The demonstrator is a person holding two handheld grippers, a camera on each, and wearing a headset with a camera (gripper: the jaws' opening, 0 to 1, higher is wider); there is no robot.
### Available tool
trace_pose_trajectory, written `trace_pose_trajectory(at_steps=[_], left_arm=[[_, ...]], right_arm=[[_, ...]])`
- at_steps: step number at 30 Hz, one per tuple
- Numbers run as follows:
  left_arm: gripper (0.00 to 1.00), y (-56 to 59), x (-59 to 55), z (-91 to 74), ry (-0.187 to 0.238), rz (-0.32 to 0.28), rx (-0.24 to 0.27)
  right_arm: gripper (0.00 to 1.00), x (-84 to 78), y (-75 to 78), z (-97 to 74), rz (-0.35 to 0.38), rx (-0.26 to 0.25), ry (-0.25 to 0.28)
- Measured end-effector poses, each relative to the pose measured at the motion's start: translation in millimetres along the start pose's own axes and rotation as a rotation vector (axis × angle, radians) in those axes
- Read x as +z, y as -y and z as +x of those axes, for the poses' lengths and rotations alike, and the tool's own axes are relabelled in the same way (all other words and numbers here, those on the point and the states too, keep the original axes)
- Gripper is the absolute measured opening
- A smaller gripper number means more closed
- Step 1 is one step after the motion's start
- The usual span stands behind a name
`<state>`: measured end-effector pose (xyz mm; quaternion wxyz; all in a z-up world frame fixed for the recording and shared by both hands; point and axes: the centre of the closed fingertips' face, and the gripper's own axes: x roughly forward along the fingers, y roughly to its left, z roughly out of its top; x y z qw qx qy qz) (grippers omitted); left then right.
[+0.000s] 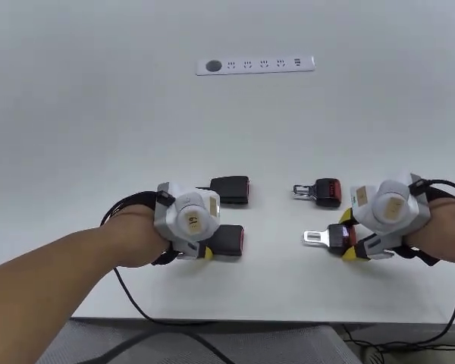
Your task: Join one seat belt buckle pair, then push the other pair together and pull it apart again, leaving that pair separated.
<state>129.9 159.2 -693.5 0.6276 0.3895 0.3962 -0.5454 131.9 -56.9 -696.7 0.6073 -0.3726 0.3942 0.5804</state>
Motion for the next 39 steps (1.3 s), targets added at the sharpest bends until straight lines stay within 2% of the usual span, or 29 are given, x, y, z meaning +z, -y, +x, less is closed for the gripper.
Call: trace_pose_trajectory(at_steps=[11, 25, 39], left_arm=[[0.32, -1.1, -0.3, 0.6, -0.007, -0.003, -0.006], [0.32, 0.8, 0.7, 0.0, -0.014, -0.006, -0.010], [0.32, 0.8, 0.2, -0.5, -0.018, -0.015, -0.010]], right_arm=[[0.34, 8.0, -4.4, 6.5, -0.003, -0.005, 0.005], [0.34, 43.9, -12.5, 18.0, 0.029, -0.013, 0.073], [0.34, 80.3, -17.6, 36.5, 0.010, -0.006, 0.113]])
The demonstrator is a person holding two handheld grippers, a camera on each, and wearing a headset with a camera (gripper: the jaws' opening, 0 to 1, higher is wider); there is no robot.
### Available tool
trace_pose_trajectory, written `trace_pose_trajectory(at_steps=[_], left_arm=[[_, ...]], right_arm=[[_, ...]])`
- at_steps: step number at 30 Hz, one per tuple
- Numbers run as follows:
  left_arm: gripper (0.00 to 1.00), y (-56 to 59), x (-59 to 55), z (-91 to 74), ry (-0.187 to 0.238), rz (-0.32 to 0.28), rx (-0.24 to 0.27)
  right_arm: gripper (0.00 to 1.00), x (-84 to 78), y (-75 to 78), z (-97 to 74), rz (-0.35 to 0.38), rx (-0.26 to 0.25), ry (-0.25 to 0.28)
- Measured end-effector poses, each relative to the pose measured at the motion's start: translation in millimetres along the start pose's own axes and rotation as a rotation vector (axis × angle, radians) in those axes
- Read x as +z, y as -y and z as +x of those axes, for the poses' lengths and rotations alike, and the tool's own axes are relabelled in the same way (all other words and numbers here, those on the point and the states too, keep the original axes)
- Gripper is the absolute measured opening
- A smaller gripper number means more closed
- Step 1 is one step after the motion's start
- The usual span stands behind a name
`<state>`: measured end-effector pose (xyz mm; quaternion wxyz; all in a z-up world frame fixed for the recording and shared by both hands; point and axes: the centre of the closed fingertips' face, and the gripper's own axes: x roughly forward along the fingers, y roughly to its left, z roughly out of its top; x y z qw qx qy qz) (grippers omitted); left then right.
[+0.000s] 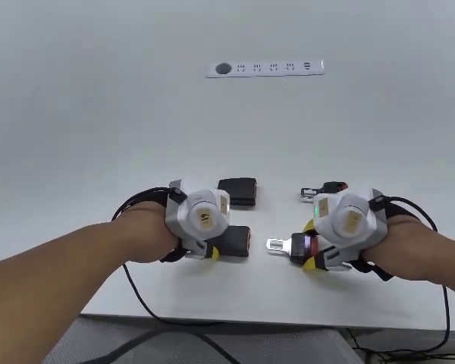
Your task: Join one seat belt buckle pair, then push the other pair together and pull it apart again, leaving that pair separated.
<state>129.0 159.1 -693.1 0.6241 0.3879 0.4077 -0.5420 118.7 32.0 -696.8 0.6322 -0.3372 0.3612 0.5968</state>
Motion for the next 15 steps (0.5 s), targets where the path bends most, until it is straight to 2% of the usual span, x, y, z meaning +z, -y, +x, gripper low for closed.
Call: trace_pose_trajectory(at_steps=[8, 15], left_arm=[[0.32, 0.0, 0.1, -0.9, -0.003, -0.003, 0.002], [0.32, -0.3, -1.7, -0.2, -0.005, -0.009, 0.011]], right_arm=[[0.34, 20.1, -3.0, 12.3, 0.014, -0.016, 0.011], [0.34, 23.4, -3.3, 13.9, 0.018, -0.017, 0.001]])
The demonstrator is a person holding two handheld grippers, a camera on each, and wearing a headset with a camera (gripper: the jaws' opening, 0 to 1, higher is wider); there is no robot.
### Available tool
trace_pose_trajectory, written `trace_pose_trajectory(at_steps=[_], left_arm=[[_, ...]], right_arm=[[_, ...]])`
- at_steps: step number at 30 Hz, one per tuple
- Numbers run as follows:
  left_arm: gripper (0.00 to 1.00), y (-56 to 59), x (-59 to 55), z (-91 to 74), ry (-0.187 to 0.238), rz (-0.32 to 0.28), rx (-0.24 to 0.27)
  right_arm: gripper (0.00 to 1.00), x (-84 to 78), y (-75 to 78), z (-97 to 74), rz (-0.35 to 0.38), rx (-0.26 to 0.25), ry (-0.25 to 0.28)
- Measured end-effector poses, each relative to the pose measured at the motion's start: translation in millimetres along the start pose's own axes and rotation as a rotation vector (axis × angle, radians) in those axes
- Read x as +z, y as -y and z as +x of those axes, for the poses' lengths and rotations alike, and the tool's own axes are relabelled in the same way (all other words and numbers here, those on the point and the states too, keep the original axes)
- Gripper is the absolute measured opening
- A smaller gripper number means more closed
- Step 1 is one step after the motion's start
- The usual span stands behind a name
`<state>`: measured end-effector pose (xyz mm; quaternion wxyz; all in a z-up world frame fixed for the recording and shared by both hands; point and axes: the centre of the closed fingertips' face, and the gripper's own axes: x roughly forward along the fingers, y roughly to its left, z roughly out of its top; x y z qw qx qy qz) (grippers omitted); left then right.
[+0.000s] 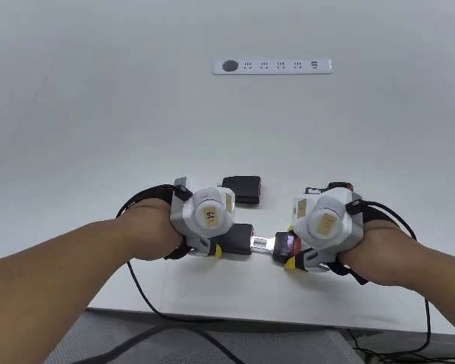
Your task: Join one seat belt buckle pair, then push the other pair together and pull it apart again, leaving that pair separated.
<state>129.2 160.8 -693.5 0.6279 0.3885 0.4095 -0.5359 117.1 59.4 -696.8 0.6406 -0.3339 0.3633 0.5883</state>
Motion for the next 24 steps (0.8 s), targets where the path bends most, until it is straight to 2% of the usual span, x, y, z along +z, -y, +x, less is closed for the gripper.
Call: trace_pose_trajectory(at_steps=[8, 19, 24], left_arm=[[0.32, 0.2, 0.1, 0.2, -0.002, 0.007, -0.002], [0.32, 0.4, 1.7, 0.4, 0.004, 0.023, -0.009], [0.31, 0.2, 1.3, 0.6, -0.006, 0.025, -0.014]], right_arm=[[0.34, 3.8, 1.2, 0.1, -0.017, -0.006, 0.000], [0.33, 13.6, 3.4, 5.3, -0.027, 0.017, 0.044], [0.33, 13.3, 4.2, 6.4, -0.041, 0.035, 0.024]])
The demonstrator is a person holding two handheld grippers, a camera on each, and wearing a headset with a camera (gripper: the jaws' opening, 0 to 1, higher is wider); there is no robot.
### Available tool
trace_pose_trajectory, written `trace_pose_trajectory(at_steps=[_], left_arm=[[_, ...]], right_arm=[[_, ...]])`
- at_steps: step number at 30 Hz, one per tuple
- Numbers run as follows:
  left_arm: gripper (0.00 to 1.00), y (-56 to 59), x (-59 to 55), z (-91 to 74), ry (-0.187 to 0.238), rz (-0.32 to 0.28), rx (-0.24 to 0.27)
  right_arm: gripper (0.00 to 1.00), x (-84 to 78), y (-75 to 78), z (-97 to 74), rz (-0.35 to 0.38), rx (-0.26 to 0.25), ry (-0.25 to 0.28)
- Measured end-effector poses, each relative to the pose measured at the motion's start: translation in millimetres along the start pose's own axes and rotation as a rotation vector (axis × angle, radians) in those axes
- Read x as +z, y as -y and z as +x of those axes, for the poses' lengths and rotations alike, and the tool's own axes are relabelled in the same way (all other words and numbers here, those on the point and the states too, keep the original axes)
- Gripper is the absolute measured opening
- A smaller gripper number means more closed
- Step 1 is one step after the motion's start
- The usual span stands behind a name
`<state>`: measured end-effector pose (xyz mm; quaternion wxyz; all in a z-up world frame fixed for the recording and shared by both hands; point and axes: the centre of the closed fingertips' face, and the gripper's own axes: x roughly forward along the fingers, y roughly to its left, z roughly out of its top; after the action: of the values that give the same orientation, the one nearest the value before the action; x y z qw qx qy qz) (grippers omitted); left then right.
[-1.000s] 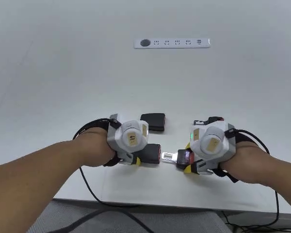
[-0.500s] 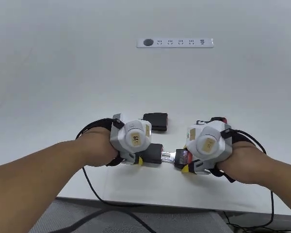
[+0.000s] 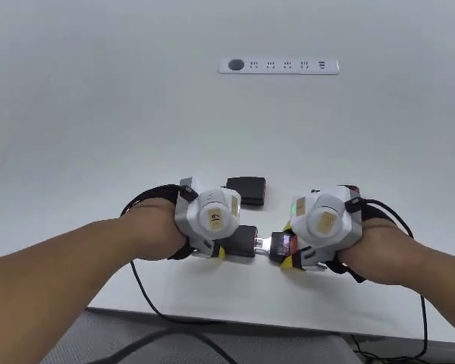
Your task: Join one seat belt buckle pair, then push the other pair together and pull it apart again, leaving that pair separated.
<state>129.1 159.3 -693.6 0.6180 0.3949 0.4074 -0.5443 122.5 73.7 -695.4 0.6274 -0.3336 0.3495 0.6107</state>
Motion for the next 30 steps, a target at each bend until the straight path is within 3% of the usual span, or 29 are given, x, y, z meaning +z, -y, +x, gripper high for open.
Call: trace_pose_trajectory(at_steps=[20, 30], left_arm=[[0.31, 3.1, 1.7, 2.5, 0.001, 0.019, -0.034], [0.31, 1.1, 0.7, 4.5, 0.007, 0.017, -0.033]], right_arm=[[0.32, 3.7, 2.2, 2.2, -0.013, -0.003, -0.015], [0.32, 13.0, 5.2, 10.6, -0.019, 0.000, -0.023]])
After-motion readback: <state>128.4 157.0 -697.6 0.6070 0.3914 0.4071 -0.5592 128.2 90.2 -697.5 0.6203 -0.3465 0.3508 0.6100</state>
